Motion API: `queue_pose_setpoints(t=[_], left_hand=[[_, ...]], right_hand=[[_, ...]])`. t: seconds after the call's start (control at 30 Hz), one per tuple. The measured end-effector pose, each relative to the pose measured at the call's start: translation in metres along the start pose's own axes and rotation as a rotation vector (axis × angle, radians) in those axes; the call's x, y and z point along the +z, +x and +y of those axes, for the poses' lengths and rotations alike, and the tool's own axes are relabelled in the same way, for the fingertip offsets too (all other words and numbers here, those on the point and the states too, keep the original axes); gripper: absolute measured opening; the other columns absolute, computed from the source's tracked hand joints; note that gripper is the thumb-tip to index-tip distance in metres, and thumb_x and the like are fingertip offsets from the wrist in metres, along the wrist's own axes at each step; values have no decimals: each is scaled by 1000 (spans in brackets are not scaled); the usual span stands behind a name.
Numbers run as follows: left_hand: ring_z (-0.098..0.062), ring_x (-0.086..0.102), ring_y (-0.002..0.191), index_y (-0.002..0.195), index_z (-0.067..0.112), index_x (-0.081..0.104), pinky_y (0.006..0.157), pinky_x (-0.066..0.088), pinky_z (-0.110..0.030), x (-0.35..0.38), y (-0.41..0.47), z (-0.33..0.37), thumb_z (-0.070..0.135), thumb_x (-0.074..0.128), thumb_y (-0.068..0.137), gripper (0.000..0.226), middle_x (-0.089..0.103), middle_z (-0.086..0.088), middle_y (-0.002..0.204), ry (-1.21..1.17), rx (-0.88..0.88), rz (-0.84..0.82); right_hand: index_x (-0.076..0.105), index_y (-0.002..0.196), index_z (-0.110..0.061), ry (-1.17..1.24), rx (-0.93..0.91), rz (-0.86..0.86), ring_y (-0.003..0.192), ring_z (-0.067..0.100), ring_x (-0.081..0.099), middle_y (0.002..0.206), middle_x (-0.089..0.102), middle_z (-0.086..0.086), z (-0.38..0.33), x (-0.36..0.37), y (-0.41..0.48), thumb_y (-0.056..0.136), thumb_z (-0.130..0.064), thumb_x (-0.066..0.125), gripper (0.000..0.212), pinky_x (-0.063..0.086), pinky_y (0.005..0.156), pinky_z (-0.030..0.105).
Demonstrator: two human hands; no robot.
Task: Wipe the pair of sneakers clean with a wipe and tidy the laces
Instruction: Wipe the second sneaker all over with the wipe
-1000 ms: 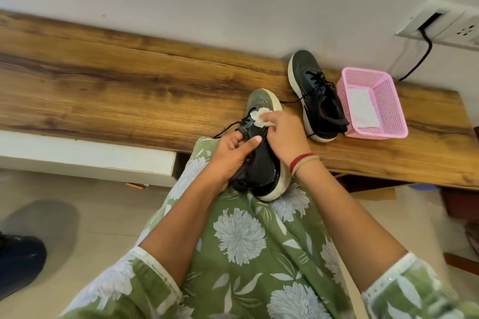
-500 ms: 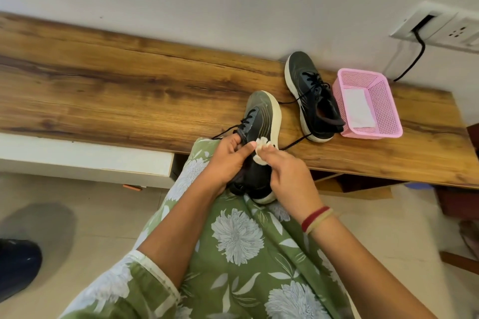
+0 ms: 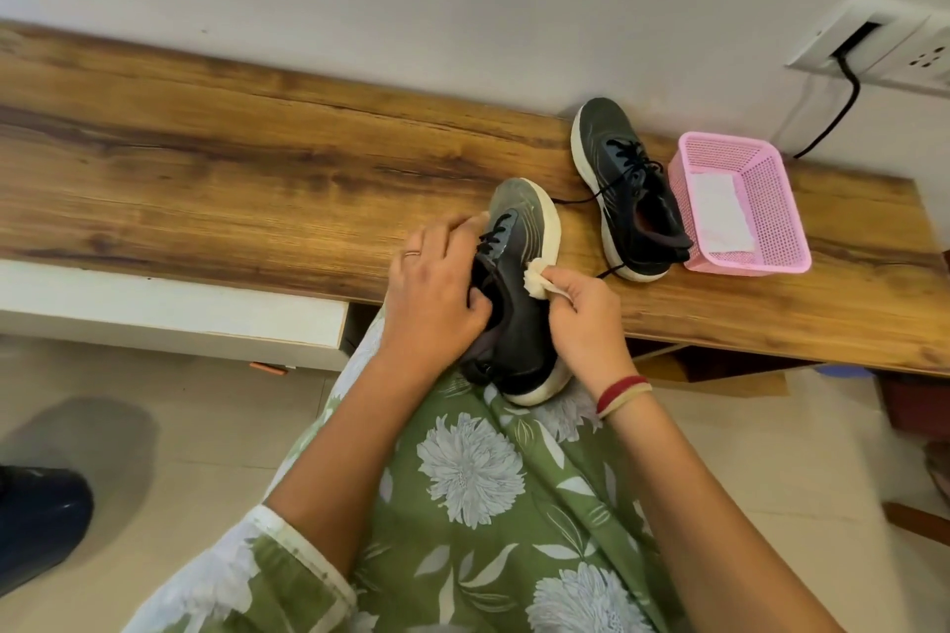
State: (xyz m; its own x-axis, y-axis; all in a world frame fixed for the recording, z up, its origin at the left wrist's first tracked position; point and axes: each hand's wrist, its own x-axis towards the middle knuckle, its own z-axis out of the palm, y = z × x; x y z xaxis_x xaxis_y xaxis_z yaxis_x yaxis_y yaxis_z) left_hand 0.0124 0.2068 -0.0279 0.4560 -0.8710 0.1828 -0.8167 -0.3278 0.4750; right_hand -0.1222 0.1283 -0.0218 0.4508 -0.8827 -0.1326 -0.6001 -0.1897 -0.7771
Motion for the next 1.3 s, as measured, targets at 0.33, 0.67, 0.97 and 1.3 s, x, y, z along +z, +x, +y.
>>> queue_pose_setpoints(t=[0.33, 0.67, 0.97, 1.3], left_hand=[[-16, 32, 138, 148, 16, 28, 103, 36, -31, 28, 19, -1, 5, 46, 88, 64, 27, 1, 155, -94, 30, -331], [-23, 38, 134, 147, 12, 28, 100, 38, -33, 28, 18, 2, 5, 44, 87, 63, 31, -6, 153, -44, -15, -343], [-31, 42, 129, 149, 14, 22, 97, 40, -40, 26, 18, 3, 7, 41, 90, 63, 31, -9, 152, -22, -92, -390], [-33, 47, 122, 149, 15, 23, 87, 42, -40, 26, 18, 2, 7, 41, 92, 61, 37, -9, 149, -44, -98, -367]], right_hand=[[71, 94, -12, 306, 232, 119, 65, 8, 50, 76, 61, -3, -9, -22, 38, 89, -1, 49, 25, 43, 63, 25], [65, 117, -11, -439, -243, -90, 115, 24, 56, 122, 63, 9, -8, 5, 32, 84, 3, 47, 40, 34, 101, 25], [71, 103, -15, -103, -73, -27, 90, 17, 62, 104, 69, 4, -16, -17, -5, 83, 5, 50, 35, 49, 85, 30], [53, 130, -13, -509, -180, -85, 113, 26, 53, 129, 57, 6, -31, 2, -24, 86, 0, 43, 47, 38, 93, 32]])
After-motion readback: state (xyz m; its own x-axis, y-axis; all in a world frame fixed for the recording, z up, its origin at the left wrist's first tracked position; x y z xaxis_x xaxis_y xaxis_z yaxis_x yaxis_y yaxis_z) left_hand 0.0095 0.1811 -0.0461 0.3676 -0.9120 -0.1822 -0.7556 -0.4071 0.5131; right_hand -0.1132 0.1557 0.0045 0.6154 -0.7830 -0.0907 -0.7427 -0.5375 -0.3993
